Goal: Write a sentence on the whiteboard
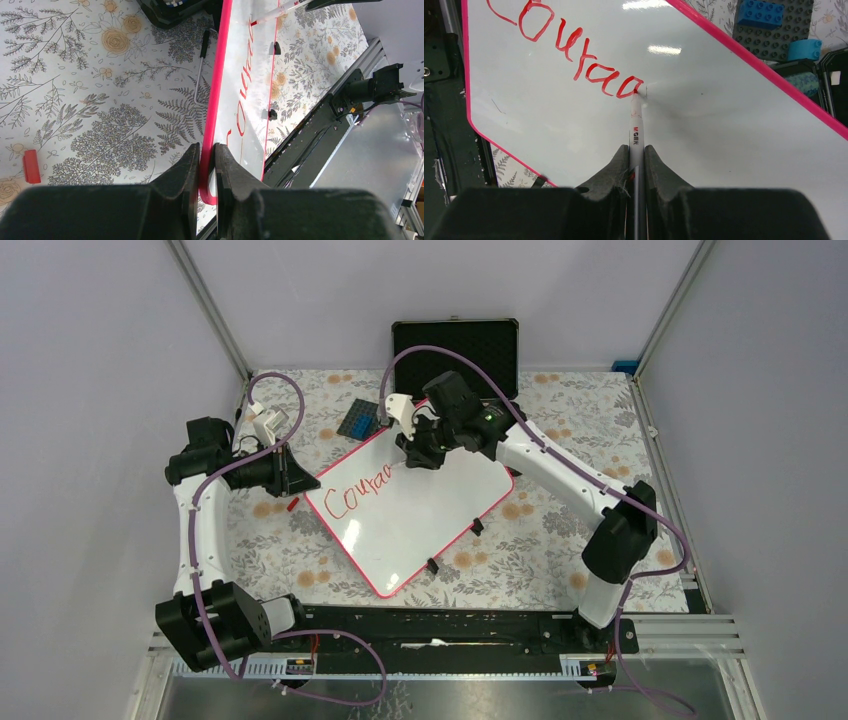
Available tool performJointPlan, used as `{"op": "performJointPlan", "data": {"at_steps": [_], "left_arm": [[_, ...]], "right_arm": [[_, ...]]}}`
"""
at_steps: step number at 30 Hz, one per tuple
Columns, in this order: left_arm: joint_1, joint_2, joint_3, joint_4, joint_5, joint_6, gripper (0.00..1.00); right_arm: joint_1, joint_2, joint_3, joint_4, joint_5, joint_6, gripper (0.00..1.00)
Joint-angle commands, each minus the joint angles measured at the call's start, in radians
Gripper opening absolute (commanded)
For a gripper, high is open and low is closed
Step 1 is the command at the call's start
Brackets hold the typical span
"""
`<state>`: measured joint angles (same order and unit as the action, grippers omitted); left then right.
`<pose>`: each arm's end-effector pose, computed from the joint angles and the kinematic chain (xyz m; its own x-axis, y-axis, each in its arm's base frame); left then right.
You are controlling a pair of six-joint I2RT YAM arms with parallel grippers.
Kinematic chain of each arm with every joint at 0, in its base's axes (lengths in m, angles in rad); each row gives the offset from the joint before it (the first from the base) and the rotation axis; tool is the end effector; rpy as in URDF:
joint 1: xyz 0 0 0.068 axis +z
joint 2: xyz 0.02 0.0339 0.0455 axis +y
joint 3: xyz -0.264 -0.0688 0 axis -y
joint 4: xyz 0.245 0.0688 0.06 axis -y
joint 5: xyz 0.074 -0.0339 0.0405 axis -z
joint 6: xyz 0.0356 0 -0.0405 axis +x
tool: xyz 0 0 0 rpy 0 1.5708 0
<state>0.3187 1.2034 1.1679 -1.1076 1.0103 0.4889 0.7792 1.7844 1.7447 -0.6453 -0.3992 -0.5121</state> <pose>0.2095 0.0374 0.3266 -0.6844 0.0371 -0.7281 0.5533 0.6768 -0.4856 0.2790 0.2950 0.3542 0.0298 -0.6051 -0.7956 -0.9717 0.1692 -0.1651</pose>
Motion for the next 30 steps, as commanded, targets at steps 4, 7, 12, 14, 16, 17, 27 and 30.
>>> {"op": "performJointPlan", "data": {"at_steps": [4,7,12,14,16,17,27,30], "left_arm": [[-0.006,0.000,-0.010,0.003,-0.013,0.022,0.00],[-0.007,0.001,-0.008,0.004,-0.015,0.022,0.00],[-0.006,0.002,-0.009,0.003,-0.015,0.023,0.00],[-0.006,0.001,-0.008,0.004,-0.014,0.023,0.00],[-0.006,0.001,-0.009,0.003,-0.015,0.023,0.00],[-0.006,0.000,-0.008,0.004,-0.015,0.023,0.00],[-0.006,-0.005,-0.011,0.002,-0.012,0.023,0.00],[-0.006,-0.003,-0.009,0.003,-0.013,0.023,0.00]], "right_arm": [[-0.003,0.022,0.056,0.019,0.031,-0.012,0.00],[-0.003,0.027,0.058,0.019,0.030,-0.011,0.00],[-0.003,0.022,0.051,0.009,0.024,-0.014,0.00],[-0.003,0.012,0.035,0.009,0.022,-0.014,0.00],[-0.003,0.002,0.015,0.009,0.018,-0.012,0.00],[-0.003,-0.003,0.004,0.009,0.016,-0.012,0.00],[0.010,-0.053,-0.090,0.010,0.006,-0.016,0.00],[0.020,-0.065,-0.113,0.011,-0.001,-0.015,0.00]]}}
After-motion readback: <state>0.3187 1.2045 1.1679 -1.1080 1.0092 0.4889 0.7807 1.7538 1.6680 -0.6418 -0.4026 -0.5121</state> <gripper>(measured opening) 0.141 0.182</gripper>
